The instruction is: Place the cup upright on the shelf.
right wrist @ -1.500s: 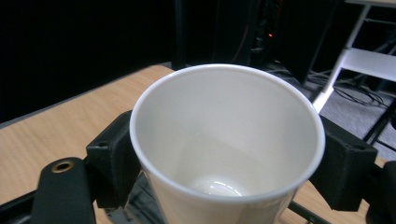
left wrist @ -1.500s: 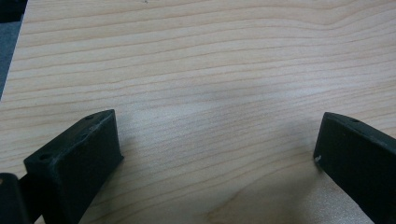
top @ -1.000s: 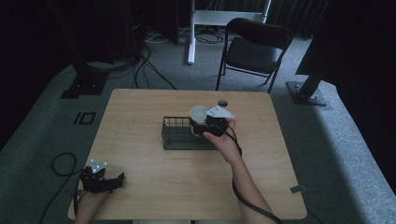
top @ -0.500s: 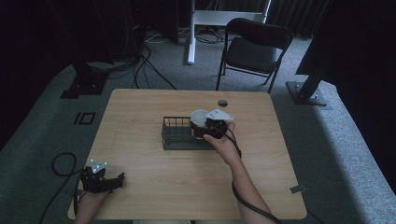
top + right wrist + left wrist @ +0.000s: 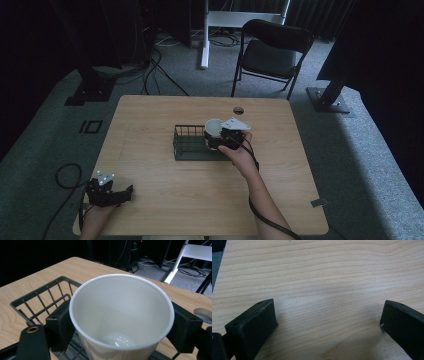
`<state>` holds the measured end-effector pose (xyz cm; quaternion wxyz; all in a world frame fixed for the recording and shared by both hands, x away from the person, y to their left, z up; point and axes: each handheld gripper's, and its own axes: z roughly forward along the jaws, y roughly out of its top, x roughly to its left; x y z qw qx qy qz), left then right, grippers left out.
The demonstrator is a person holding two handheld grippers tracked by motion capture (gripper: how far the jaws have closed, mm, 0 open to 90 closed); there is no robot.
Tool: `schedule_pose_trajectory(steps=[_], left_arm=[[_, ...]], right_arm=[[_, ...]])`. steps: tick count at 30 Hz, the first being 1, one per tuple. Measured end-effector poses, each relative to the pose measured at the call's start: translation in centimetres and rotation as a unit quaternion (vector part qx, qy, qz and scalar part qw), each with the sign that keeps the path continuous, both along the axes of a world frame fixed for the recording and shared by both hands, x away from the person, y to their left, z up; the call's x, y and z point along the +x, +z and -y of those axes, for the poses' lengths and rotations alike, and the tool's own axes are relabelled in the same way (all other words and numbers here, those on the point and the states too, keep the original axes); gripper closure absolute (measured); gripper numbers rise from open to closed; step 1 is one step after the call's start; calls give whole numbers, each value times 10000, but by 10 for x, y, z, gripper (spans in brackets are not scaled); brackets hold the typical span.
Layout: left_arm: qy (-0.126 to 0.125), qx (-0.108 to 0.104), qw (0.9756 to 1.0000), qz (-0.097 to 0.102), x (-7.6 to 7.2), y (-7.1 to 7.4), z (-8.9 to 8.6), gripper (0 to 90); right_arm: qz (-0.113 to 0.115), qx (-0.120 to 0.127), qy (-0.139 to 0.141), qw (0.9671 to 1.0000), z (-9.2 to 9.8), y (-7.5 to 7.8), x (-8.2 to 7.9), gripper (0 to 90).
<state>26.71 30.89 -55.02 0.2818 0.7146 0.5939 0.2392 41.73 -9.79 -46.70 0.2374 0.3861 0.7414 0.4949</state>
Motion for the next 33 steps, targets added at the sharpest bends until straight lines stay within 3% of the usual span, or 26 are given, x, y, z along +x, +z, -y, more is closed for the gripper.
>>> schedule_pose_trajectory(steps=[5, 33], left_arm=[[0, 2, 10000, -2, 0, 0, 0, 7], [1, 3, 10000, 0, 0, 0, 0, 7]], right_arm=[[-51, 140, 45, 9999, 2, 2, -2, 125], [77, 100, 149, 9998, 27, 3, -23, 122]])
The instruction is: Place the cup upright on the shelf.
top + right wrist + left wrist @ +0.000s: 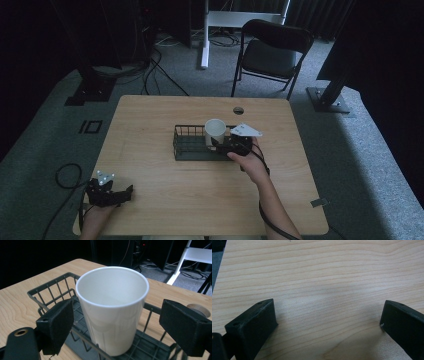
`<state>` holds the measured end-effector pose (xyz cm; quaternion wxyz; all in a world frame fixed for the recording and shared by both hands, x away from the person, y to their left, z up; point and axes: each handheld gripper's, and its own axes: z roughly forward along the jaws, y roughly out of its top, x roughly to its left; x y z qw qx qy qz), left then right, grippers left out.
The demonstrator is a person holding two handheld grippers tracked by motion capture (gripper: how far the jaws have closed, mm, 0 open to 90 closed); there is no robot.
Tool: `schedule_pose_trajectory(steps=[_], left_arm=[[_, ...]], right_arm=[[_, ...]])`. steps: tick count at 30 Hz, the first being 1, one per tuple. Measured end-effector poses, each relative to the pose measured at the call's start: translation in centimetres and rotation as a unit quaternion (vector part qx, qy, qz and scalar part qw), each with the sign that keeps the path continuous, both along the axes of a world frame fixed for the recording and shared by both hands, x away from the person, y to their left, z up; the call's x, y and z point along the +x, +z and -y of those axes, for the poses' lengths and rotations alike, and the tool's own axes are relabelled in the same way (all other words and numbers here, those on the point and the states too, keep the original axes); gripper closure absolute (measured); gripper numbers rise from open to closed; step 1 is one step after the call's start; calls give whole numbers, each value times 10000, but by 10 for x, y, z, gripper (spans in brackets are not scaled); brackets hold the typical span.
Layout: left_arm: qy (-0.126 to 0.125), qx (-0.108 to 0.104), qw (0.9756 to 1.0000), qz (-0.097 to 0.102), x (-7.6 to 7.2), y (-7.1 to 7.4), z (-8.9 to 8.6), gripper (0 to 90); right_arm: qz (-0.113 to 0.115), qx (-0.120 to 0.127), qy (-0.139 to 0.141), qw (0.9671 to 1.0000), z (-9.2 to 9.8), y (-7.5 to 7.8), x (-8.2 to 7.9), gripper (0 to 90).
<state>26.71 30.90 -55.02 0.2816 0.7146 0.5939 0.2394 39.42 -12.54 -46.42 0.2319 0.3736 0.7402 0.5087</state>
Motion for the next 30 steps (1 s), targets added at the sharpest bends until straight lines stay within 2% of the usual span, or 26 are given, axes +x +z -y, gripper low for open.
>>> schedule_pose_trajectory(steps=[21, 30], left_arm=[[-2, -2, 10000, 0, 0, 0, 0, 7], [-2, 1, 10000, -1, 0, 0, 0, 7]], right_arm=[[103, -16, -162, 9998, 28, -3, -19, 123], [76, -56, -280, 9996, 42, -10, -26, 122]])
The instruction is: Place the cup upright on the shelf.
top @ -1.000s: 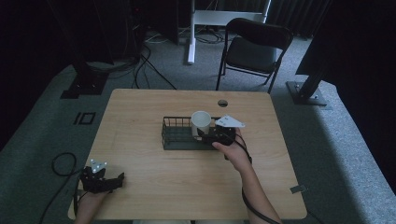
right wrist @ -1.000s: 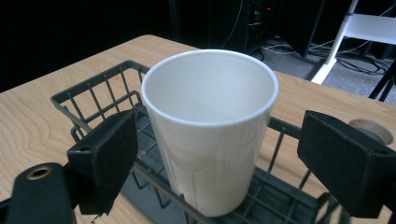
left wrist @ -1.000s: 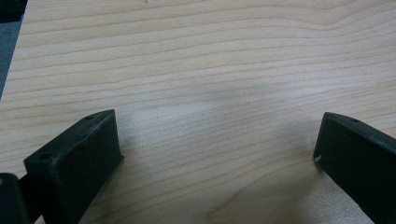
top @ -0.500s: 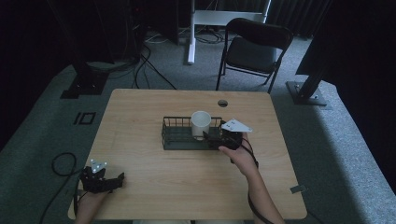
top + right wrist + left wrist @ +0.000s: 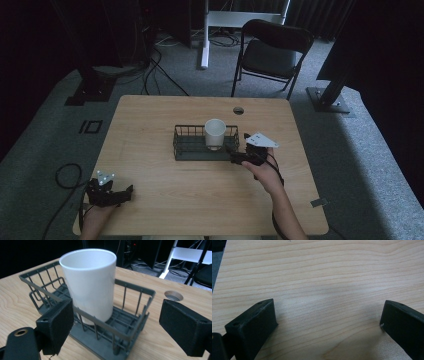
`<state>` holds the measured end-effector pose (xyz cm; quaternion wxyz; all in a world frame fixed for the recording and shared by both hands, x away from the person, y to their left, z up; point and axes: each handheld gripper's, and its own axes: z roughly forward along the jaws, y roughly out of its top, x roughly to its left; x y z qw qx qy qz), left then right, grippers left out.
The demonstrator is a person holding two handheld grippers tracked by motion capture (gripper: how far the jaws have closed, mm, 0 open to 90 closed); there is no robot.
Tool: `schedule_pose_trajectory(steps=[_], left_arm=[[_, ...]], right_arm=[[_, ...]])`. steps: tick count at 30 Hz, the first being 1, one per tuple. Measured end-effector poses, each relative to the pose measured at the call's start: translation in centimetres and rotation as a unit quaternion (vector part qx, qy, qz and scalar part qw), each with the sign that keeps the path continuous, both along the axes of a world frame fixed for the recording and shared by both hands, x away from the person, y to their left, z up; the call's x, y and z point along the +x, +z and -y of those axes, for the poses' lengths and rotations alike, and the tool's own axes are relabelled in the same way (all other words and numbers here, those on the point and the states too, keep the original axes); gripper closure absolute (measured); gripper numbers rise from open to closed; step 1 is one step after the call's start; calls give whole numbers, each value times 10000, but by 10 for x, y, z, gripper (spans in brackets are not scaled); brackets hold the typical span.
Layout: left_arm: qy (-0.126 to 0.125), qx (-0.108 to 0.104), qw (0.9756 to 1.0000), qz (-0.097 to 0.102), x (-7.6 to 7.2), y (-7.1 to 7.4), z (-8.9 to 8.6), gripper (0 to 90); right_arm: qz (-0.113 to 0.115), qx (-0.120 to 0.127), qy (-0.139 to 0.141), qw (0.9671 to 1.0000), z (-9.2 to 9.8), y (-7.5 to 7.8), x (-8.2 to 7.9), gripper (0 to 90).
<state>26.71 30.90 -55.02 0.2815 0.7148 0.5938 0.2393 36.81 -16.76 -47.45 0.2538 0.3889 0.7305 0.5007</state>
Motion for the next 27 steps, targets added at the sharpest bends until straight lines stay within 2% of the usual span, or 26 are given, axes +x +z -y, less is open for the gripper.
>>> schedule_pose_trajectory(steps=[9, 27], left_arm=[[2, -2, 10000, 0, 0, 0, 0, 7], [1, -2, 10000, 2, 0, 0, 0, 7]], right_arm=[[-60, -53, -92, 9999, 13, -12, -6, 122], [-330, -163, -298, 9989, 37, -43, -17, 122]])
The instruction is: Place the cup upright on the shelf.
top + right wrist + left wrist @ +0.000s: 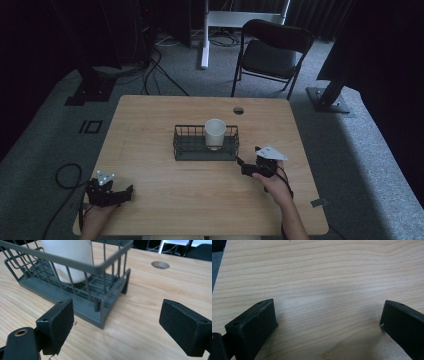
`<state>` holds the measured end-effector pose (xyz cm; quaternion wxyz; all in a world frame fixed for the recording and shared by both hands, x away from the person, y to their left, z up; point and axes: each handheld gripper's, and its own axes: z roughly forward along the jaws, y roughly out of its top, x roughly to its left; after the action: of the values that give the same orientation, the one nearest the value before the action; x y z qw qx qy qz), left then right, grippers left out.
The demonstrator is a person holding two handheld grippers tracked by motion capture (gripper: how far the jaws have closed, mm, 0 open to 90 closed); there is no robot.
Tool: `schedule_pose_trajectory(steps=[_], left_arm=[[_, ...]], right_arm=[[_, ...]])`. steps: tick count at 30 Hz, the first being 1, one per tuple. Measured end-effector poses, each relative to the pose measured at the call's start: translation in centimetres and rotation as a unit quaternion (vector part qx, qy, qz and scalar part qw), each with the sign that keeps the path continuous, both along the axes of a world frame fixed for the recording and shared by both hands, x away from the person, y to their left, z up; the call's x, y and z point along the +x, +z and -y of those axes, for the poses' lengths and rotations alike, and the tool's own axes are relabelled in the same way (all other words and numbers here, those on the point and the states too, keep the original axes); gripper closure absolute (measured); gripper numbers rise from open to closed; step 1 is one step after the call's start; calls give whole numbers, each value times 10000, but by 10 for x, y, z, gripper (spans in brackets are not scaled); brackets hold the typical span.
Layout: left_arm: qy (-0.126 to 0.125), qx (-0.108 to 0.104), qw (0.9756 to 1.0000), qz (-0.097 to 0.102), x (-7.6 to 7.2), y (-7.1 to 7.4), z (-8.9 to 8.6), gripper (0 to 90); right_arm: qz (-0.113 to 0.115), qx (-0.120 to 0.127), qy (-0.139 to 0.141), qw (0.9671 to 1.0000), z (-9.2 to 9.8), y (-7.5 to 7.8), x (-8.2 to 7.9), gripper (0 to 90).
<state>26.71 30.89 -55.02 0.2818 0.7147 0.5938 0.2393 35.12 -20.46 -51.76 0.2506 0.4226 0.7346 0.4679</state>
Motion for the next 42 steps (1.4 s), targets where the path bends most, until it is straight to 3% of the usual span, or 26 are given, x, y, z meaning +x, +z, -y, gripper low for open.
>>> schedule_pose_trajectory(steps=[15, 24, 30, 39, 40, 42], left_arm=[[-5, 9, 10000, -3, 0, 0, 0, 7], [-4, 8, 10000, 0, 0, 0, 0, 7], [-3, 6, 10000, 0, 0, 0, 0, 7], [-4, 7, 10000, 0, 0, 0, 0, 7], [-3, 6, 10000, 1, 0, 0, 0, 7], [-5, 10, 10000, -2, 0, 0, 0, 7]], right_arm=[[-297, -78, -232, 9993, 24, -25, -8, 123], [-475, -168, -396, 9979, 39, -29, -10, 124], [-617, -205, -601, 9961, 50, -30, -11, 124], [-924, -485, -836, 9910, 57, -31, -9, 124], [-1036, -675, -832, 9888, 56, -32, -8, 124], [-1075, -747, -827, 9879, 56, -33, -8, 124]])
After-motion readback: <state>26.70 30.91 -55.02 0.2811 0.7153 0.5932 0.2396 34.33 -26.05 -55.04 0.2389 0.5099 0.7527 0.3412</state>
